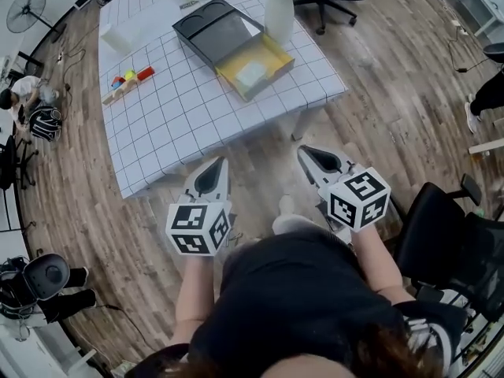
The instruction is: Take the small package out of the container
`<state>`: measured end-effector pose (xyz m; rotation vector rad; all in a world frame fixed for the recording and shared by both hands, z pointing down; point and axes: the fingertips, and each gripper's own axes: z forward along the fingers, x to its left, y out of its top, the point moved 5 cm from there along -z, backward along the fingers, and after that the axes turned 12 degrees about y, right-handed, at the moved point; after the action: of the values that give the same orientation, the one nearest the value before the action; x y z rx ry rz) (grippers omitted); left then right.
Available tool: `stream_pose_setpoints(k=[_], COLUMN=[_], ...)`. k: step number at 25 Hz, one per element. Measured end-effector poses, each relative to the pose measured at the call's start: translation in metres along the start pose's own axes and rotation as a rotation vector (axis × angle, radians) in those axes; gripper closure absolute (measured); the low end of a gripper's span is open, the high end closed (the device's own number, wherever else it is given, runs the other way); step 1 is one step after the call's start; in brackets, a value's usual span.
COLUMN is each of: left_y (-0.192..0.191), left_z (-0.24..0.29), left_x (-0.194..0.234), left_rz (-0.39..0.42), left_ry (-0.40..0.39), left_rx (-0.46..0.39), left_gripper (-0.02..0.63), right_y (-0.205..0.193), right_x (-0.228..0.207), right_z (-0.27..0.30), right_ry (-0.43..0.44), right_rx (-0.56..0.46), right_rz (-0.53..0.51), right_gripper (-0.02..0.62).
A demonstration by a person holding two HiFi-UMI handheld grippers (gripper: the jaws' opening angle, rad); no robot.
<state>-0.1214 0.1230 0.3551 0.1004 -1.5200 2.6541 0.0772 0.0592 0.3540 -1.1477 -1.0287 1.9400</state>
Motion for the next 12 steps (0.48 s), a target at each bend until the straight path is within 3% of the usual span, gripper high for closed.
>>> stream_pose_setpoints(k=[7,8,10,12], left_y=[0.022,0.026,0.033,0.037], left_z=[0.055,0.060,0.068,0.073], left_x=[-0.040,-0.043,-0.046,-0.045], left_rz=[-0.056,-0.046,-0.010,0.021], left_ry=[-0.042,-0.039,-0.027,-0.011], left_rx=[0.047,0.047,0.053,0.062], left_gripper=[0.577,0.562,0.458,0.451], right_y=[0.015,0.016,0.018,0.018], right_x=[-0.048,-0.054,-0.063,-0.068], right_z=[0.000,0.000,0.001,0.003], right_ry=[0.034,0.036,0.040,0.047], right_rx=[-0.012,-0.012,-0.014,-0.014], right_rz=[-0.003,-0.002,0.011,0.024], right_gripper=[0.581,0.581,0.581,0.581])
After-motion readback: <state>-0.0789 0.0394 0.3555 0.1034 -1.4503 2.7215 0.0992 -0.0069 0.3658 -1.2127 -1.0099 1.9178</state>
